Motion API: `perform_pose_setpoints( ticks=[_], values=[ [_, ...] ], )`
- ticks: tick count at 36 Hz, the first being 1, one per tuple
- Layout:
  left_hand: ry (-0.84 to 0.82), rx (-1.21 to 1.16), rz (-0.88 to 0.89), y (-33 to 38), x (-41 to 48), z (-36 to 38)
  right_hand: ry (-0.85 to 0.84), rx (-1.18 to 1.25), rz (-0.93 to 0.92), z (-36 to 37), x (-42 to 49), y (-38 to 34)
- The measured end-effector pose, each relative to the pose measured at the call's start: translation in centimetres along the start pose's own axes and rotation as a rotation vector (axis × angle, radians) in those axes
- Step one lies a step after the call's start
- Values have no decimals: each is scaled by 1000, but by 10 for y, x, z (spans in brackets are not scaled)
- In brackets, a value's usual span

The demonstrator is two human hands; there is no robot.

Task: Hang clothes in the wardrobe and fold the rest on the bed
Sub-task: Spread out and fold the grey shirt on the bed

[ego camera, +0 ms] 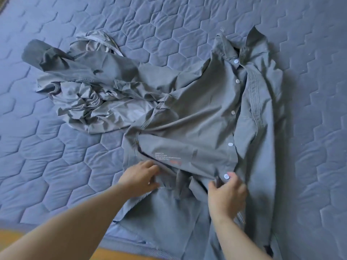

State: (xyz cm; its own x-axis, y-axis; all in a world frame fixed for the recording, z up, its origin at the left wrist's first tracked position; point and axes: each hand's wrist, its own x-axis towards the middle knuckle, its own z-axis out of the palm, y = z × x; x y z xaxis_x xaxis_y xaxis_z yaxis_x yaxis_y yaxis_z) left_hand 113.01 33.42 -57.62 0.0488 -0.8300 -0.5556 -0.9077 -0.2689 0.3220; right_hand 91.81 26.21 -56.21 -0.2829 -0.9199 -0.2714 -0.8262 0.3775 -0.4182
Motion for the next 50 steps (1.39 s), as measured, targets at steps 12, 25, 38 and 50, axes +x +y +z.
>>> perform_pose_setpoints(
  ticks=[12,25,38,50],
  values=[
    [-40,336,97,-8,-10,40,-699,-370,-310,26,-18,4],
    [-623,555,44,-90,-78,-3,-1206,-483,-261,27,-96,24],
    [-800,466,-155,-59,-52,0,-995,-220,-5,36,-82,27],
    [-70,-781,-281,69,71,-70,-324,179,163,-26,43,-22]
  ],
)
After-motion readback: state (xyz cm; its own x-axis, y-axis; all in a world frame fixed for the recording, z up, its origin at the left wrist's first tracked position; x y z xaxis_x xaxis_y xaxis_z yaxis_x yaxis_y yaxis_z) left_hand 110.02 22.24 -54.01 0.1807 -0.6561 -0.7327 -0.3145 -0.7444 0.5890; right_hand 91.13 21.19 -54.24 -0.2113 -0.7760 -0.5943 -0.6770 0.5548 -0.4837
